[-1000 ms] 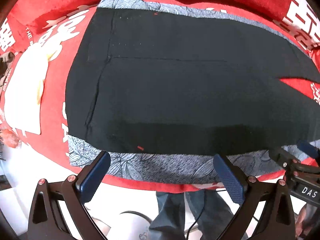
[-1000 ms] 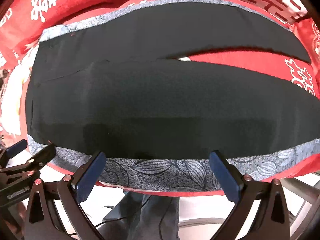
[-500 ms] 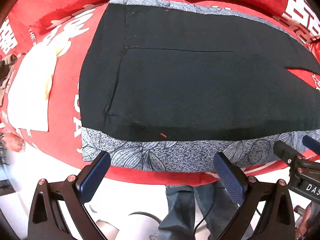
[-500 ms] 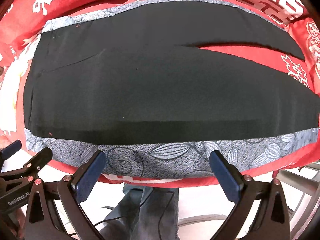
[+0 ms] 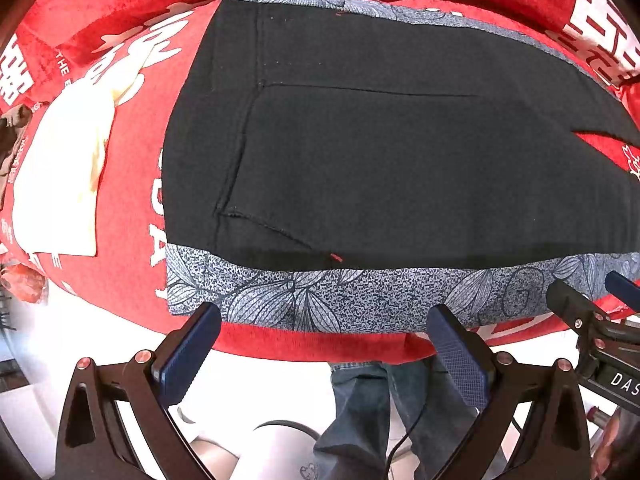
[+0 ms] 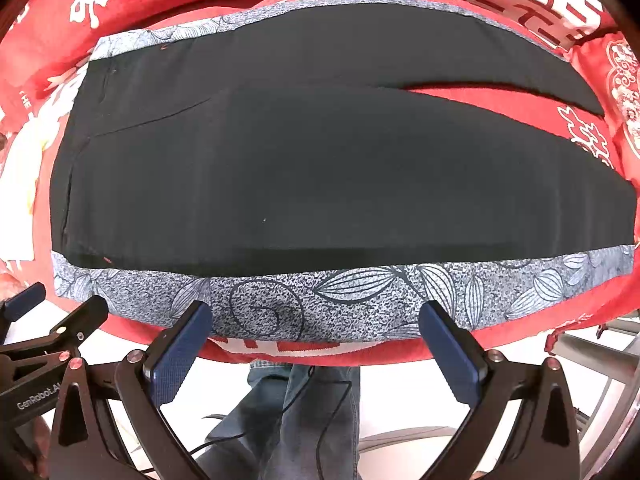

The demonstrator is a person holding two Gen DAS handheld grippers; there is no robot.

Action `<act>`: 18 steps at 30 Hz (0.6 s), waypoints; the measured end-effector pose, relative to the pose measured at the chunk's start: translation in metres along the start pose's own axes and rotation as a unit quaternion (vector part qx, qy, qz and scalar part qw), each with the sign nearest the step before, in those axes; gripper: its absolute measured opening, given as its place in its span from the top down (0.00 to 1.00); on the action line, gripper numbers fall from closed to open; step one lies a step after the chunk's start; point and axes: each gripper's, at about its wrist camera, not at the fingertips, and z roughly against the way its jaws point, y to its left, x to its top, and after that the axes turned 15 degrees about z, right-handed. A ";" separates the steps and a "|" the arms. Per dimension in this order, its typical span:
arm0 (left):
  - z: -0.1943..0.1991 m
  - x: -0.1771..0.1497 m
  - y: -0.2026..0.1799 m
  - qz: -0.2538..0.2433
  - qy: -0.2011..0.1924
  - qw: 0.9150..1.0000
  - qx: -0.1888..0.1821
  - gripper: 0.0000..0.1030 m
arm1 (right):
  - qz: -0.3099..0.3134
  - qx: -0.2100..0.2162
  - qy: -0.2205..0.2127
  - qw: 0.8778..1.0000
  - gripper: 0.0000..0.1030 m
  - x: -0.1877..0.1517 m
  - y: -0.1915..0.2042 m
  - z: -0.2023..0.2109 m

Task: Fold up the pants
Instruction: 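Position both grippers over the waistband edge of the black trousers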

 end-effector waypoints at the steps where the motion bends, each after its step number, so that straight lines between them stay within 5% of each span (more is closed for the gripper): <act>1: 0.000 0.000 0.000 0.000 -0.001 1.000 0.000 0.00 | 0.001 -0.001 0.000 1.000 0.00 0.001 0.000 0.000; 18: -0.007 0.017 -0.009 0.021 0.007 1.000 0.006 0.00 | 0.017 -0.001 0.007 1.000 0.00 0.010 0.007 -0.005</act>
